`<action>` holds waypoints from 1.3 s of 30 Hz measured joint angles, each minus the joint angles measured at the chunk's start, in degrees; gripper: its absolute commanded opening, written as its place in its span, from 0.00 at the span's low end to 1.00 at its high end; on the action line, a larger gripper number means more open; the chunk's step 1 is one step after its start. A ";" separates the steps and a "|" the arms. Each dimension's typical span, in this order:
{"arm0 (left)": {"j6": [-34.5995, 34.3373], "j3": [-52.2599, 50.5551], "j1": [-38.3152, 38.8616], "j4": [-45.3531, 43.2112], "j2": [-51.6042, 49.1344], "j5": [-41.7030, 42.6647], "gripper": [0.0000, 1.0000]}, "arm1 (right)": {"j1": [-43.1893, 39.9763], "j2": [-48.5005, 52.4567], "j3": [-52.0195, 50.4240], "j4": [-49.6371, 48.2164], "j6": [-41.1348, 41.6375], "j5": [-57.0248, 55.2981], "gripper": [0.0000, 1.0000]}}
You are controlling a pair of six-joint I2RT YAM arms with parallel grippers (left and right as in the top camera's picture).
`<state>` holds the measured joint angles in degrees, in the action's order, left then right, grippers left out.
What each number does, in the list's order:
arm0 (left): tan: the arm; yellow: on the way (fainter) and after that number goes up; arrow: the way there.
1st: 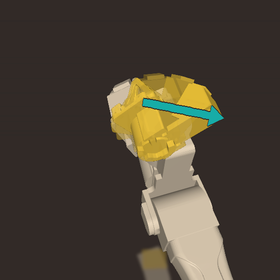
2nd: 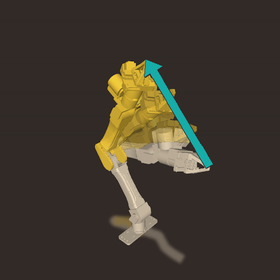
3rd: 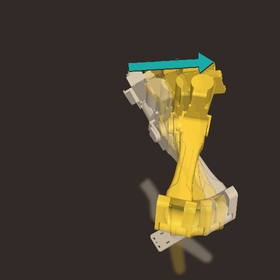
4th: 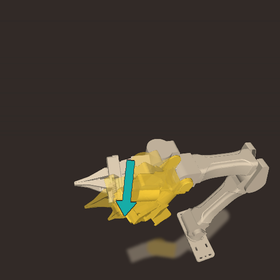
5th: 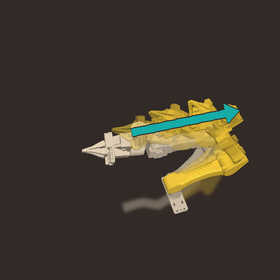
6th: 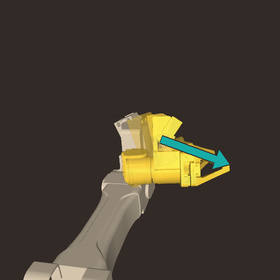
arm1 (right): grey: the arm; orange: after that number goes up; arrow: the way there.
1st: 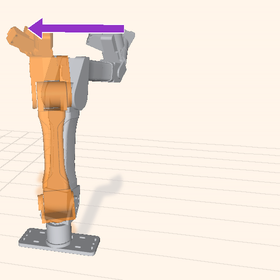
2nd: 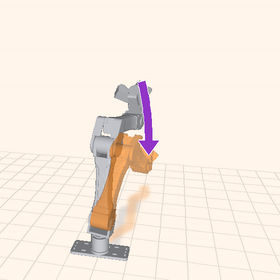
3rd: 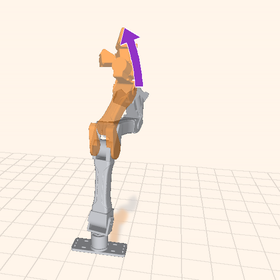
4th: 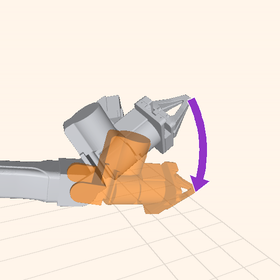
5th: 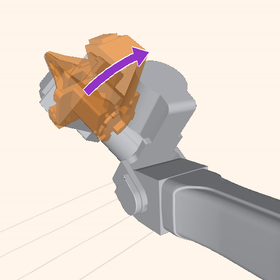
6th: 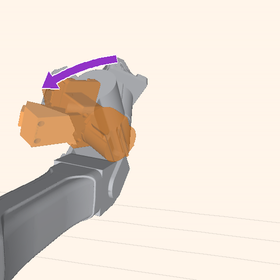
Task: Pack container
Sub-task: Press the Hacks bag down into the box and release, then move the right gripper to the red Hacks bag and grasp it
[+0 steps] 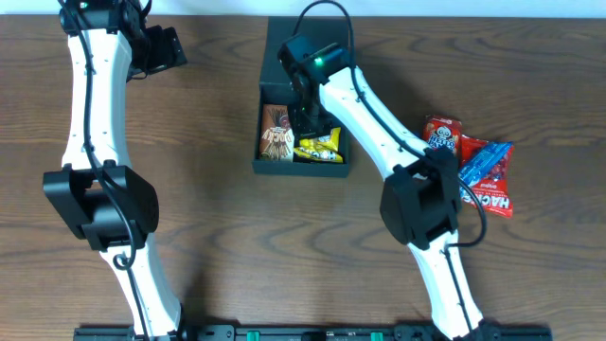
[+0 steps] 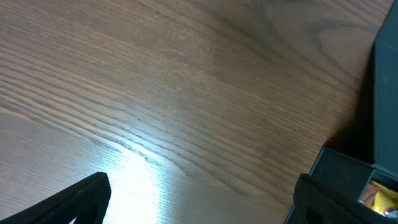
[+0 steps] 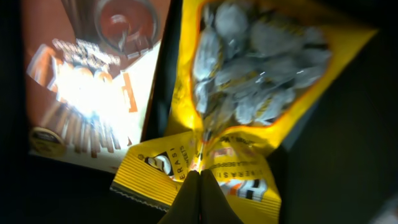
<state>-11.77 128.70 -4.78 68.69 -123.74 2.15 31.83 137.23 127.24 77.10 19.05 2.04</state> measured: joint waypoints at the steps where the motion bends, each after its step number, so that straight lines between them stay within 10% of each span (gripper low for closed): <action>1: 0.02 -0.02 0.00 0.02 0.00 0.00 0.95 | 0.00 0.63 -0.02 0.44 -0.42 0.59 0.01; 24: 0.02 -0.02 0.00 -0.17 0.00 0.00 0.95 | -2.80 5.07 4.81 4.92 -4.02 3.23 0.02; 39: 0.02 0.00 0.00 -0.20 0.00 0.00 0.95 | -25.77 -11.61 12.04 13.53 -4.76 -14.93 0.02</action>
<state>-11.75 128.70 -4.78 68.49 -123.74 2.15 6.07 125.62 139.28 90.63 14.28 -12.88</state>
